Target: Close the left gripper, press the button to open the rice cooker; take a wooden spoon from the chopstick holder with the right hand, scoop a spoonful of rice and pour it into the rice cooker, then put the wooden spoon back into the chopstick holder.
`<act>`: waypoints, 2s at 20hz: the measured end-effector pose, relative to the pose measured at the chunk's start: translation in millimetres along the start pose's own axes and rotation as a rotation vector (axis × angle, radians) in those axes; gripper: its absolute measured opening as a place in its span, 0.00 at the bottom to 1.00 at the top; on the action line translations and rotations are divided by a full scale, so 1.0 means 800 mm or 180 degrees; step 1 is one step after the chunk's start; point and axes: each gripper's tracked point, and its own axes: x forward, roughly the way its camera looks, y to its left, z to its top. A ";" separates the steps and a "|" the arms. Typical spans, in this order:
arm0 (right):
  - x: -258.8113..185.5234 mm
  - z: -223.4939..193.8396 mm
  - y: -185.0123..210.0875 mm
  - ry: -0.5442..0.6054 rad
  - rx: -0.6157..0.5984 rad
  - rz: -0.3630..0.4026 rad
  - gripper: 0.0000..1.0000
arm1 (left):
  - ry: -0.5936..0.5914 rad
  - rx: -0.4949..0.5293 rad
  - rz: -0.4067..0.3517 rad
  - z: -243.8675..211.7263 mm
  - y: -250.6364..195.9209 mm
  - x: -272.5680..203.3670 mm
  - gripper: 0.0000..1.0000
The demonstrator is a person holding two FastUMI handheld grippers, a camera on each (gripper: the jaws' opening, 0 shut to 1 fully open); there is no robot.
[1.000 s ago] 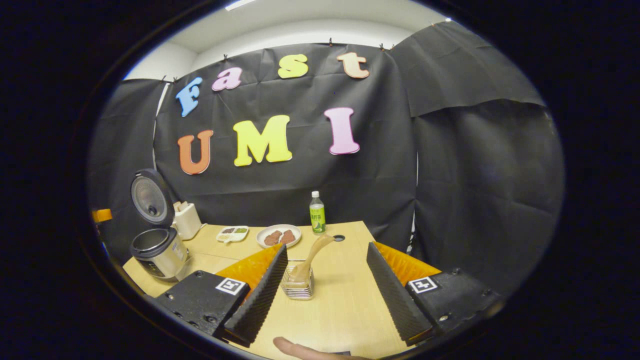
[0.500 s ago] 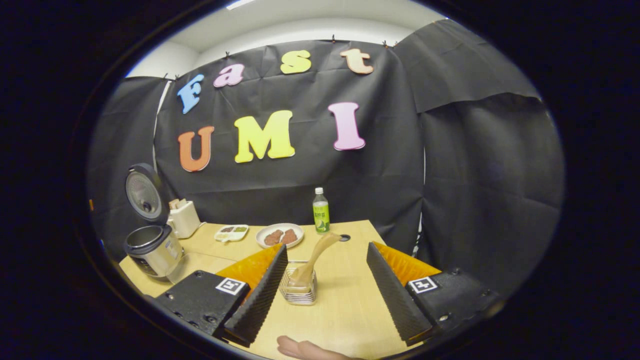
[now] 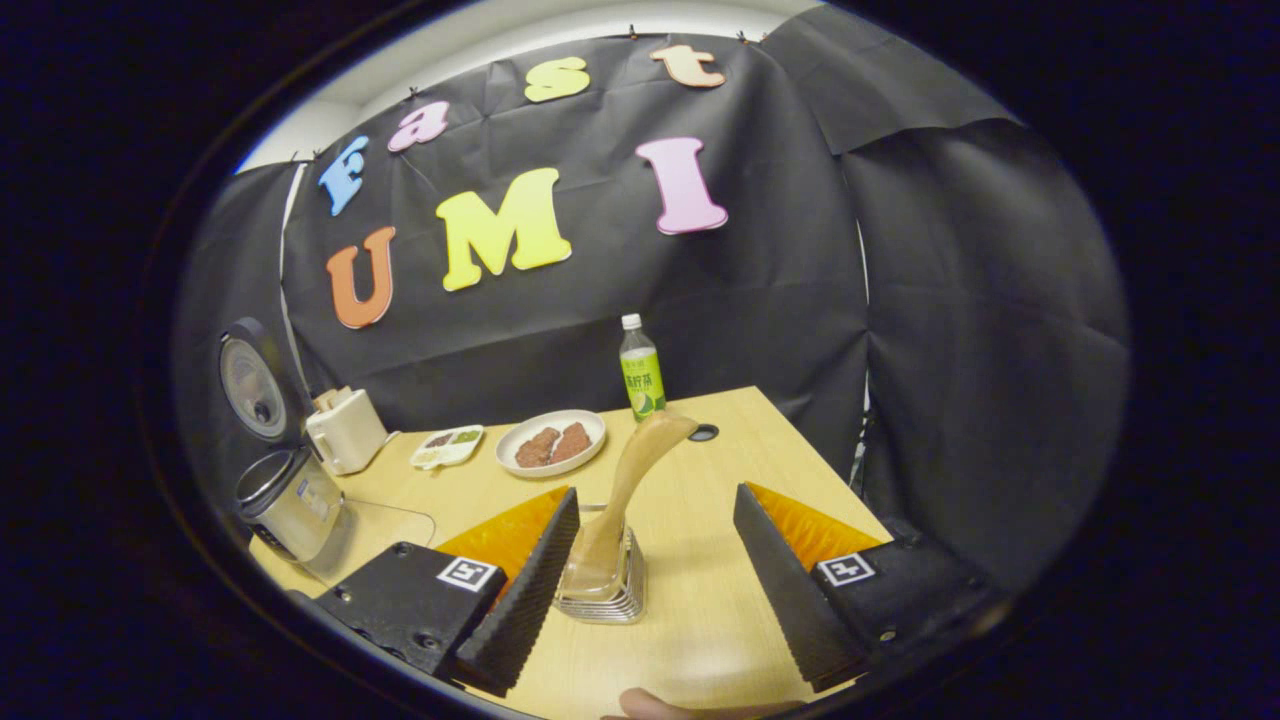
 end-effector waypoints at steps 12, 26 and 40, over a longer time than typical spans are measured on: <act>0.092 -0.033 0.046 0.0200 0.0032 0.0327 0.76 | 0.0076 0.0006 -0.0198 -0.015 -0.046 -0.012 0.95; 0.025 0.071 0.096 -0.0448 -0.0188 0.0294 0.09 | 0.0011 0.0029 -0.0144 -0.014 -0.018 -0.031 0.95; -0.063 0.067 0.289 -0.0636 -0.0507 0.0680 0.09 | 0.0068 0.0050 0.0298 -0.024 0.052 -0.054 0.95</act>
